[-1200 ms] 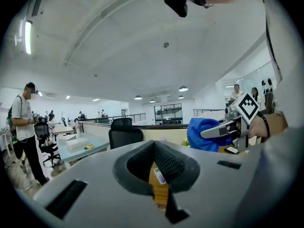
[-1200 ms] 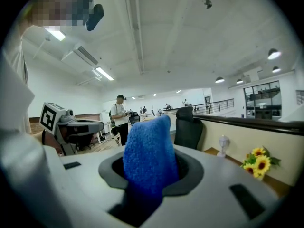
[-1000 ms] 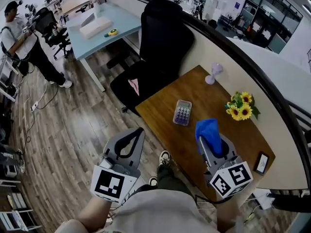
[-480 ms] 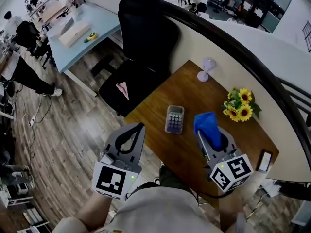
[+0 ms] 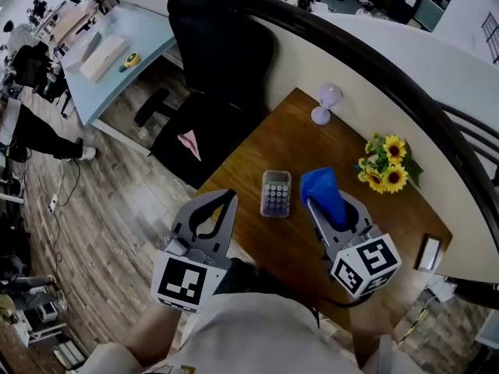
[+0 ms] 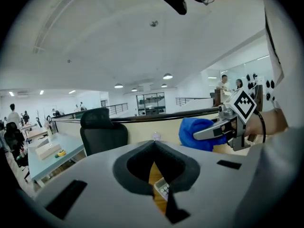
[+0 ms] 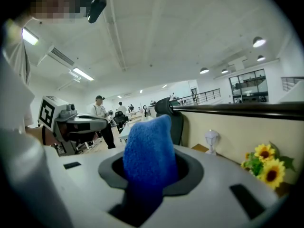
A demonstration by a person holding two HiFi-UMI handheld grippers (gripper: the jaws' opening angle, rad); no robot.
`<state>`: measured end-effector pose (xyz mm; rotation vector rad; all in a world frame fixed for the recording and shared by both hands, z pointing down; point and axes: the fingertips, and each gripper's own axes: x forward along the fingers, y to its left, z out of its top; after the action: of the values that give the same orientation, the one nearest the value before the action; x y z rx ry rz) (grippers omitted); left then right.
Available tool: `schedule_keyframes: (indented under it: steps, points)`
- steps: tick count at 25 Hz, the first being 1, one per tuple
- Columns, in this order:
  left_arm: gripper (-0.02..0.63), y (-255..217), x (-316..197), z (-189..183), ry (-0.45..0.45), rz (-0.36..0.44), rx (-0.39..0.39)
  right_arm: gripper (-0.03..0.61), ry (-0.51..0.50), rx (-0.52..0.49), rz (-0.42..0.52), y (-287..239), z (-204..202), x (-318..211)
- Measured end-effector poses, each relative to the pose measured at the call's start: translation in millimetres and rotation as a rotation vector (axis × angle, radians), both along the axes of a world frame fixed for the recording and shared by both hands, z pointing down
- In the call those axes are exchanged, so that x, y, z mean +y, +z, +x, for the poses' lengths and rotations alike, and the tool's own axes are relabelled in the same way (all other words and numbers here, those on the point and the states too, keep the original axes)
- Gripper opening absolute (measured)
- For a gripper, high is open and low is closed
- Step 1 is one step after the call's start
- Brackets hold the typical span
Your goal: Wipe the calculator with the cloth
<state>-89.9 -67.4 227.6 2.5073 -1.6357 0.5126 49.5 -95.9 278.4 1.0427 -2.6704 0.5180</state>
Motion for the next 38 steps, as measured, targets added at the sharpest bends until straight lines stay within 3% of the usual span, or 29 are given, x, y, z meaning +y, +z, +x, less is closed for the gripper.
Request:
schedule_keyframes:
  steps: [15, 21, 38]
  points:
    - [0.003, 35.7, -35.0, -14.1, 0.18, -0.062, 0.007, 0.141, 0.149, 0.018, -0.105, 34.2, -18.5, -14.7]
    - [0.003, 77.7, -43.9, -15.1, 0.233, -0.148, 0.017, 0.141, 0.185, 0.029, -0.169, 60.2, -29.8, -23.1]
    - [0.003, 213.9, -52.7, 5.2, 0.34, -0.401, 0.033, 0.141, 0.143, 0.102, -0.295, 152.0, -66.6, -50.6]
